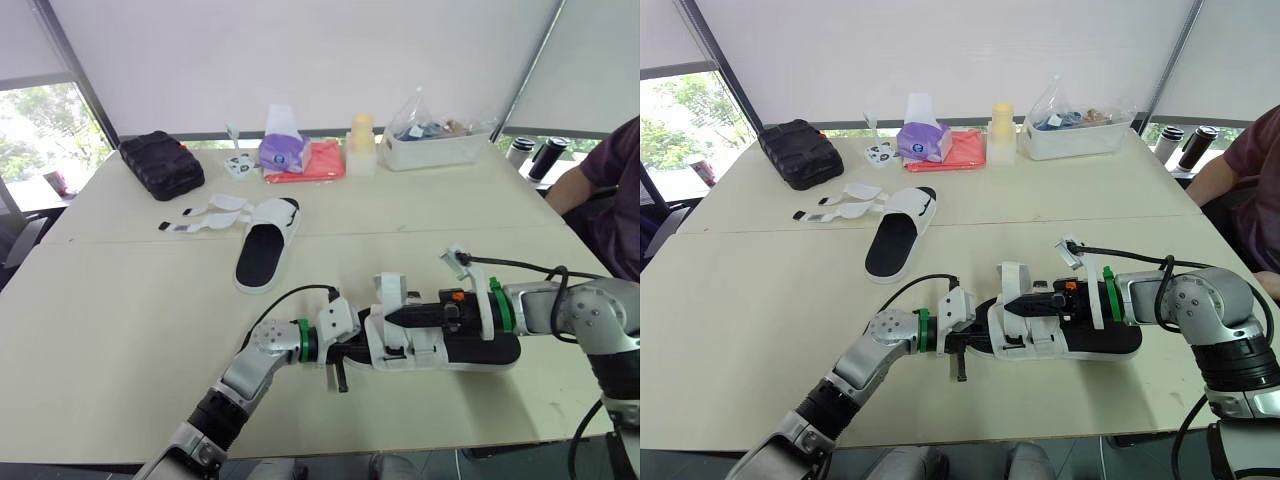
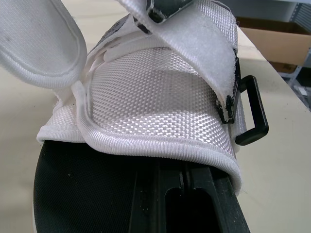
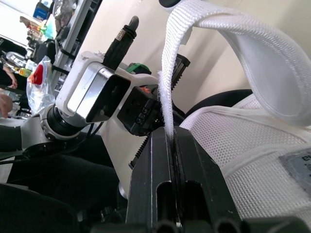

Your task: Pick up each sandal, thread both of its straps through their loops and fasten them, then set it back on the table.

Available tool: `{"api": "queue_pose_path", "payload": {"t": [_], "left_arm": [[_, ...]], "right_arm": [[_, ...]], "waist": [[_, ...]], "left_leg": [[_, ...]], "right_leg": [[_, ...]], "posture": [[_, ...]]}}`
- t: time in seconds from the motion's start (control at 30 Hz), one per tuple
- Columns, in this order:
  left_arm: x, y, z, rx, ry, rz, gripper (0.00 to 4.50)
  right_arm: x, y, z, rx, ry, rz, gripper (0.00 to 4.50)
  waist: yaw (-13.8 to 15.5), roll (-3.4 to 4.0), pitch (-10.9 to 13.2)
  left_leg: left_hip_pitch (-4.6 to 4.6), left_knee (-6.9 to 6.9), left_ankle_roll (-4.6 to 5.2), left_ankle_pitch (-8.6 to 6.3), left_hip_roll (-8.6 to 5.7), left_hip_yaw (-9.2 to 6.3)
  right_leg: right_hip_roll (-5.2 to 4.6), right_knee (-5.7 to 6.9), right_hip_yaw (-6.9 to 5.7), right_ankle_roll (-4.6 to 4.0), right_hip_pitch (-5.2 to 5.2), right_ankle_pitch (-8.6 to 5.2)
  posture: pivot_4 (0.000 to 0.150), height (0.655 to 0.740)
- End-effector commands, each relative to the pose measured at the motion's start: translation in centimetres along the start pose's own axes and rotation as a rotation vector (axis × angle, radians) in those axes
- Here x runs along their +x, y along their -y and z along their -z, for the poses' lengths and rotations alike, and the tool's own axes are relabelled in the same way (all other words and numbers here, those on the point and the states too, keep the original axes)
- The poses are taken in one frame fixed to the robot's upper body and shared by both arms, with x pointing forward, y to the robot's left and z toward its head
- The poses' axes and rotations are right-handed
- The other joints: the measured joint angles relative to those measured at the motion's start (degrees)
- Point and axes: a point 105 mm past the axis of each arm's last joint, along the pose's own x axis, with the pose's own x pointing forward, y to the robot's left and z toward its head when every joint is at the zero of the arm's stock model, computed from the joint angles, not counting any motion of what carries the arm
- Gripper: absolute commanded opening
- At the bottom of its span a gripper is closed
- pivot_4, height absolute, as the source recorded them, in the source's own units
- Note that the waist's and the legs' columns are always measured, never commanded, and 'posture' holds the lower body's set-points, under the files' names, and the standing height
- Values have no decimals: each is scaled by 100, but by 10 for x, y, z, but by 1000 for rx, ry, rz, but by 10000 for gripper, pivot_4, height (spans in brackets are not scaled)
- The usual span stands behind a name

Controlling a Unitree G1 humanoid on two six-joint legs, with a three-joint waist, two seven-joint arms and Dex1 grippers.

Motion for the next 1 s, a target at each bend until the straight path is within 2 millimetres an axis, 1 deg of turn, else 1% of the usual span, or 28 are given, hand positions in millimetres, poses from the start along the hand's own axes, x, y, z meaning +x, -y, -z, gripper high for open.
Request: {"api": "queue_pose_path", "payload": {"t": [0.03,0.17,0.3,0.43,0.5,0.63,0.73,0.9,1.0], "left_arm": [[-15,-10,39,-102,-136,-99,0],[-15,-10,39,-104,-136,-98,0],[-15,-10,39,-105,-136,-100,0],[-15,-10,39,-106,-136,-102,0],[-15,-10,39,-107,-135,-102,0],[-15,-11,40,-105,-138,-101,0],[-15,-11,39,-103,-138,-101,0],[-16,-11,40,-107,-138,-105,0],[-15,-11,40,-106,-138,-106,0]], "right_arm": [[-3,-7,-5,-35,18,-11,406],[-1,-2,5,-59,-32,28,406],[1,2,6,-82,-30,54,406],[1,9,17,-218,-112,117,406],[0,9,19,-290,-138,110,406],[0,-3,16,-400,-149,26,406],[2,-7,12,-479,-143,11,406],[5,-12,20,-588,-208,-23,406],[6,-12,30,-642,-281,-29,406]], "waist": [[0,0,0],[2,0,0],[0,0,0],[1,1,-1],[-3,0,0],[-3,0,0],[-2,0,0],[-3,0,0],[-1,-1,1]], "left_leg": [[0,0,0,0,0,0],[0,0,0,0,0,0],[2,0,0,0,0,0],[1,0,0,0,0,0],[2,0,-1,0,-1,0],[3,-1,-1,0,-1,0],[4,-1,-1,0,-1,0],[4,-2,-2,0,-1,0],[3,-3,-2,0,0,0]], "right_leg": [[0,0,0,0,0,0],[0,0,0,0,0,0],[0,0,0,1,0,0],[0,0,-1,2,0,-1],[0,0,-2,4,1,-2],[0,0,-4,24,3,-13],[0,0,-4,11,3,-6],[0,0,-4,8,2,-4],[0,0,-4,9,1,-4]], "posture": [[1500,7400],[1500,7400],[1500,7400],[1500,7400],[1500,7400],[1500,7400],[1500,7400],[1500,7400],[1500,7400]]}}
